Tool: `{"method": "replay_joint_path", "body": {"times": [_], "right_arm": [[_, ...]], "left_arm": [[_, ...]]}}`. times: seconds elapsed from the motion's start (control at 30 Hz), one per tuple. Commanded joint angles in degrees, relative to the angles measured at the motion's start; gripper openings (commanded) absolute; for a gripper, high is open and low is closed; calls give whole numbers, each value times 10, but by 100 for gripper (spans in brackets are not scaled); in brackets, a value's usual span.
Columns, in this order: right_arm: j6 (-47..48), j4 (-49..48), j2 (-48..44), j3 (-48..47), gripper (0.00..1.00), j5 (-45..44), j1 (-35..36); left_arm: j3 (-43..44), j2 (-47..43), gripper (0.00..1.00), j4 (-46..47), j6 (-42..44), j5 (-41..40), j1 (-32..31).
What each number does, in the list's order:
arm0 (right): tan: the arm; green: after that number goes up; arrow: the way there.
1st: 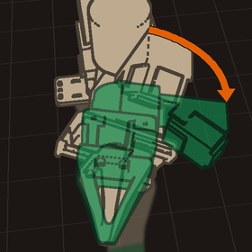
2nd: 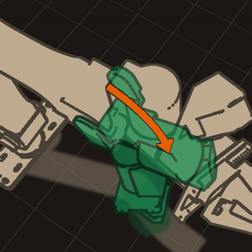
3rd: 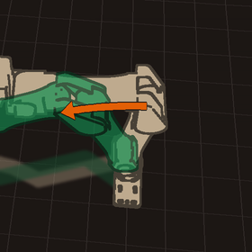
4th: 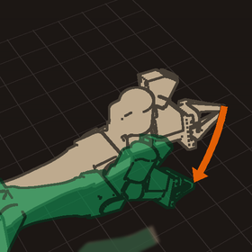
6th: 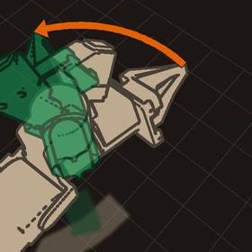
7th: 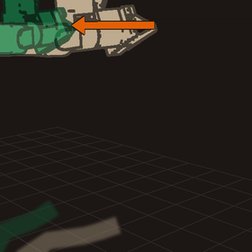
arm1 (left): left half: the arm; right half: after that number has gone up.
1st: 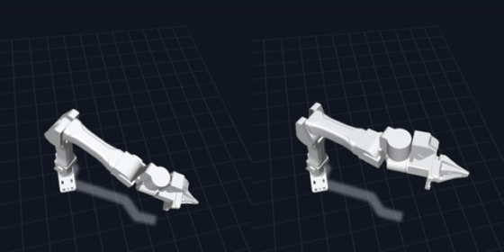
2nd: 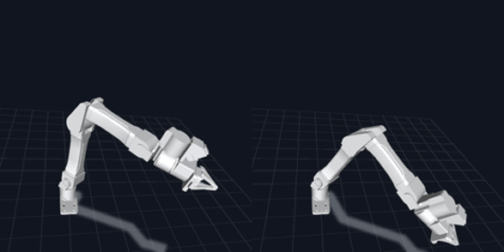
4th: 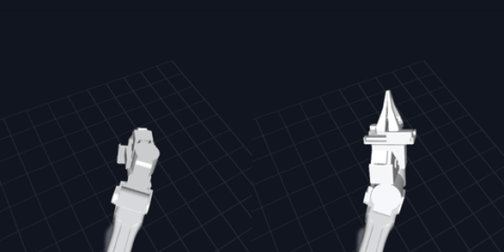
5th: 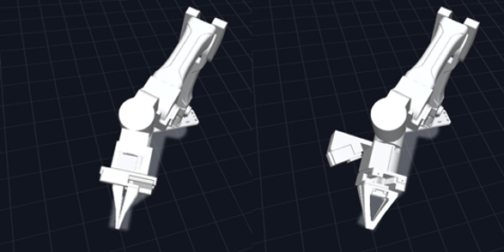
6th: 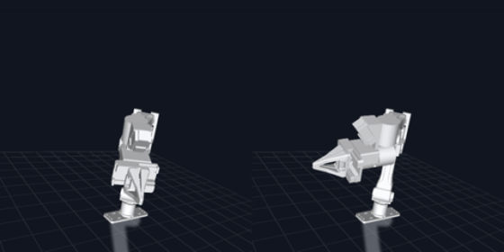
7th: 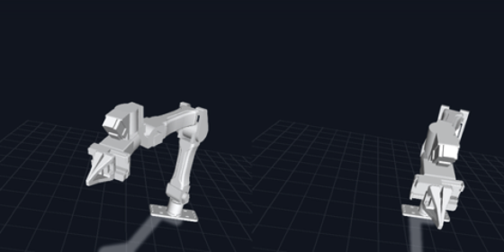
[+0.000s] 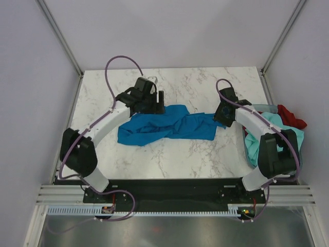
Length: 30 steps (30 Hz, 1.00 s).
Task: Fold and stack the t-shirts
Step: Flatten the tshirt out
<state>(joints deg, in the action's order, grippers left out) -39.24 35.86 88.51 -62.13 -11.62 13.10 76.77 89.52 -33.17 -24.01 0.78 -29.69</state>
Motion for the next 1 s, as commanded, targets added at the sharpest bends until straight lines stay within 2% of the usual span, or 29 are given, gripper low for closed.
{"method": "replay_joint_path", "body": {"times": [0.0, 0.27, 0.4, 0.5, 0.53, 0.57, 0.63, 0.73, 0.77, 0.87, 0.97], "right_arm": [[-20, -30, 28, -33, 52, -16, -13], [-21, -62, 75, -24, 52, -10, -43], [-25, -79, 104, -22, 52, -5, -50], [-25, -93, 121, -19, 50, -16, -50], [-23, -97, 125, -19, 49, -23, -49], [-22, -99, 127, -20, 49, -30, -50], [-11, -120, 132, -19, 42, -44, -50], [2, -169, 136, -5, 21, -24, -51], [5, -171, 139, -9, 0, -15, -51], [9, -166, 124, -29, 0, -3, -51], [33, -164, 66, -67, 0, -10, -50]], "left_arm": [[27, 92, 78, -1, 40, 17, -12], [104, 224, 81, -1, 59, -2, -41], [109, 257, 73, 0, 55, -5, -41], [105, 255, 41, 0, 56, -23, -41], [103, 243, 25, 0, 56, -29, -41], [102, 234, 17, 0, 56, -32, -41], [108, 211, 2, 0, 50, -51, -41], [133, 195, 2, -2, 51, -73, -40], [138, 184, 2, -3, 50, -80, -39], [158, 154, 2, -18, 41, -114, -32], [174, 121, 2, -34, 39, -131, -21]]}}
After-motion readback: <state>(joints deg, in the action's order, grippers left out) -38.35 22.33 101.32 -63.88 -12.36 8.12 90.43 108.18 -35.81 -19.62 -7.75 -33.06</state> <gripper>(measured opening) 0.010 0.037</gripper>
